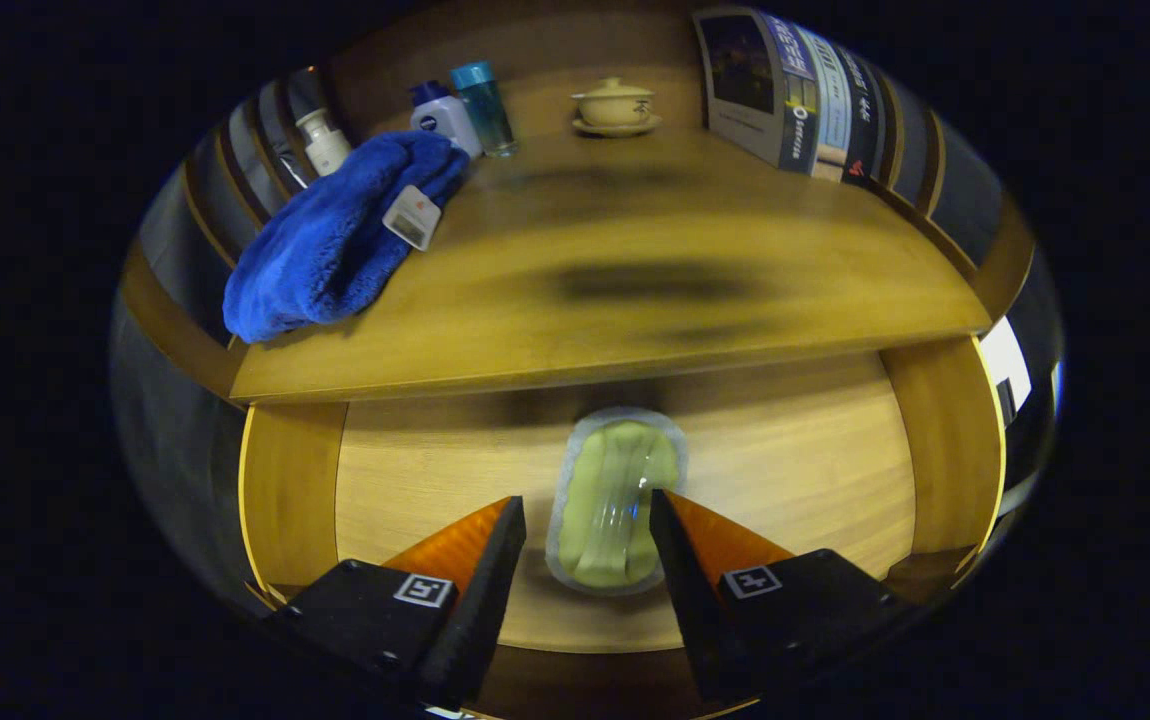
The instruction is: Pull open the drawer, take out the items inside it, and place them on the countertop above the cabinet.
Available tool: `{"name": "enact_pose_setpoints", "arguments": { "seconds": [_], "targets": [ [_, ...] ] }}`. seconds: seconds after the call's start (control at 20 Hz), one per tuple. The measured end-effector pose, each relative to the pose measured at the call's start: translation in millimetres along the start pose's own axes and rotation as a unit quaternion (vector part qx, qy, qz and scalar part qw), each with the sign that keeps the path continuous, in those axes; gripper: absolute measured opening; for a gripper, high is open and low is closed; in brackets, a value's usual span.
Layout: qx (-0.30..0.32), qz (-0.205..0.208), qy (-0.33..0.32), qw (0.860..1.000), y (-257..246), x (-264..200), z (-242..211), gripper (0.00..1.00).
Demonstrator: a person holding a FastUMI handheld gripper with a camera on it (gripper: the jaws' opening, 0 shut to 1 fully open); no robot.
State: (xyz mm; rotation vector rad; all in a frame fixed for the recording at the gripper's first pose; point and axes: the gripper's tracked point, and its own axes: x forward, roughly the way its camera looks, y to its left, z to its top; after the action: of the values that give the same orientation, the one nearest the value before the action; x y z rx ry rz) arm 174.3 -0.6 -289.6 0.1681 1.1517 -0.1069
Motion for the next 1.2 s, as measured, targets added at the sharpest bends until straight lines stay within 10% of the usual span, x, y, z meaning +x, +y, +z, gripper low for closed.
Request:
{"name": "enact_pose_setpoints", "arguments": {
  "seconds": [0.3,0.85,1.2],
  "targets": [
    [0.004,0.002,-0.01,1.0,-9,-4,0,0.29],
    [-0.062,0.063,-0.083,0.993,16,-99,2,0.26],
    [-0.049,0.067,-0.22,0.972,26,-156,118,0.26]
  ]
}}
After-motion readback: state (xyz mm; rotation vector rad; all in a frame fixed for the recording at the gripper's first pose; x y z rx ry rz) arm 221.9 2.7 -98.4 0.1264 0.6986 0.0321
